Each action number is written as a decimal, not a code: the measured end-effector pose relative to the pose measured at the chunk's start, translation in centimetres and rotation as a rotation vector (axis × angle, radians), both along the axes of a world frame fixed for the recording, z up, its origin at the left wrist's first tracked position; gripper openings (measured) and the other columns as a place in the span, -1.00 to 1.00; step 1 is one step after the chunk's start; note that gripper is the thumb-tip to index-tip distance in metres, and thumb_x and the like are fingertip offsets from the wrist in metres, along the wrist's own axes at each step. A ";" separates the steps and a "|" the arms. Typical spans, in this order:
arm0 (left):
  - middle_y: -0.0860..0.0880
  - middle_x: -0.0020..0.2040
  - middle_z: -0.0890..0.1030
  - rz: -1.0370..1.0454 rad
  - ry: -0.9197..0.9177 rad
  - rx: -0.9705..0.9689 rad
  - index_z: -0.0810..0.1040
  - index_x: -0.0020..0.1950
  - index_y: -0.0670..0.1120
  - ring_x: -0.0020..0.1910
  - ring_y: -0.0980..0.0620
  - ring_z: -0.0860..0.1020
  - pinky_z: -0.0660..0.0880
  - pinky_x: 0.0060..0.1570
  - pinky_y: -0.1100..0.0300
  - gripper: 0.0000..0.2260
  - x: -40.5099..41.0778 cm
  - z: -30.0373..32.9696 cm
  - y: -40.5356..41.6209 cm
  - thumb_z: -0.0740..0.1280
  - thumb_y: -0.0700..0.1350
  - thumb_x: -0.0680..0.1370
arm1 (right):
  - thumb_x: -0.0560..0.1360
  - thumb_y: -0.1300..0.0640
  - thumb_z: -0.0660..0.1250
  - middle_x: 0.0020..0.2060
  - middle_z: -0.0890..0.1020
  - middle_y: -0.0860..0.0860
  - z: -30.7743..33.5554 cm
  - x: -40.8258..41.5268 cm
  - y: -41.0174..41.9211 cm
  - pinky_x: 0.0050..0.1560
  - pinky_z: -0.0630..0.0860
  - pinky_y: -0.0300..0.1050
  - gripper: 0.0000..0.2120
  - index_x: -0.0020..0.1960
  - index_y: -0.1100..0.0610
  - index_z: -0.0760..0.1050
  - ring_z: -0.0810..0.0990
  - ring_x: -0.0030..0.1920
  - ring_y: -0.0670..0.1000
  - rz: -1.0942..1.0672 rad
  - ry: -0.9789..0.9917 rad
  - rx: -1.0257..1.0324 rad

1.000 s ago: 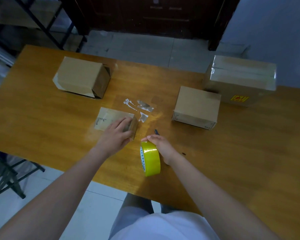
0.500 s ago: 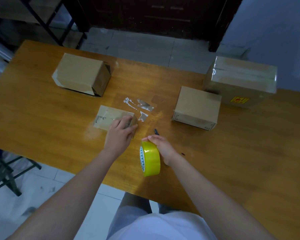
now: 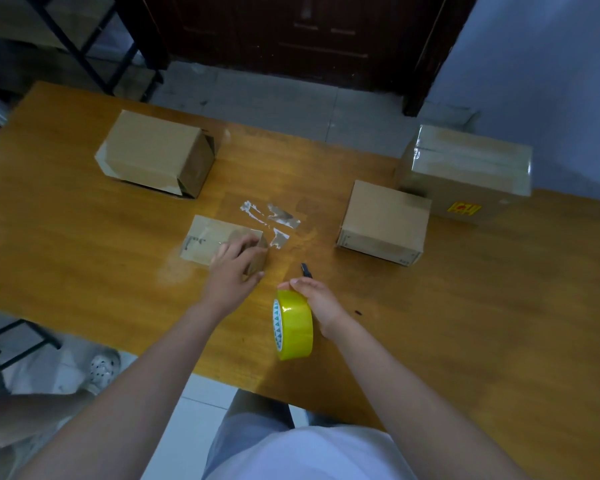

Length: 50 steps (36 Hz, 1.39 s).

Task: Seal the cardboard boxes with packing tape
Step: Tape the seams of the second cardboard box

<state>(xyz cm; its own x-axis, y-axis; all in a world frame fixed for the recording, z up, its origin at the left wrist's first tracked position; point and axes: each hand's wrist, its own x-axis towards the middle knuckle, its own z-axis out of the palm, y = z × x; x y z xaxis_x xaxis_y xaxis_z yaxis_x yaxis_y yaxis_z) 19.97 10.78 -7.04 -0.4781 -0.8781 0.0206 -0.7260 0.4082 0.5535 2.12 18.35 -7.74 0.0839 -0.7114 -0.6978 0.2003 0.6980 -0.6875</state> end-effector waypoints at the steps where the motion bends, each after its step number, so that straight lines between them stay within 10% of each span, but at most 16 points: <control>1: -0.05 0.29 0.47 -0.031 -0.019 -0.002 0.58 0.19 -0.09 0.16 -0.02 0.31 0.39 0.09 -0.04 -0.61 0.2 0.2 0.0 0.51 -0.20 0.39 | 0.60 0.05 0.22 -0.05 0.63 0.07 0.0 0.0 0.0 0.10 0.48 0.01 -0.74 -0.15 -0.01 0.65 0.56 -0.05 0.11 0.001 0.007 -0.001; 12: -0.24 0.26 0.53 -0.282 -0.207 -0.216 0.63 -0.22 -0.12 0.28 -0.31 0.45 0.45 0.19 -0.18 -0.84 1.5 0.7 -0.4 0.57 -0.27 0.30 | 0.61 0.06 0.20 -0.08 0.64 0.01 0.0 -0.2 0.3 0.18 0.48 0.05 -0.75 -0.11 0.02 0.64 0.58 -0.05 0.07 -0.002 0.008 -0.008; 33: -0.27 0.22 0.55 -0.379 -0.398 -0.317 0.61 -0.35 -0.13 0.24 -0.27 0.47 0.52 0.10 -0.10 -0.76 1.6 0.8 -0.9 0.65 -0.20 0.16 | 0.59 0.06 0.23 -0.13 0.66 0.04 -0.6 0.2 0.6 0.19 0.48 0.09 -0.76 -0.13 0.03 0.64 0.59 -0.06 0.10 -0.037 0.027 0.028; 50: -0.25 0.16 0.60 -0.630 -0.451 -0.443 0.48 -0.02 -0.16 0.12 -0.27 0.58 0.58 -0.05 -0.05 -0.36 2.9 1.9 -2.8 0.62 -0.27 -0.04 | 0.61 0.09 0.20 -0.16 0.65 0.01 1.2 2.2 0.2 -0.03 0.46 -0.14 -0.77 -0.09 0.07 0.62 0.59 -0.14 0.02 -0.116 0.143 0.064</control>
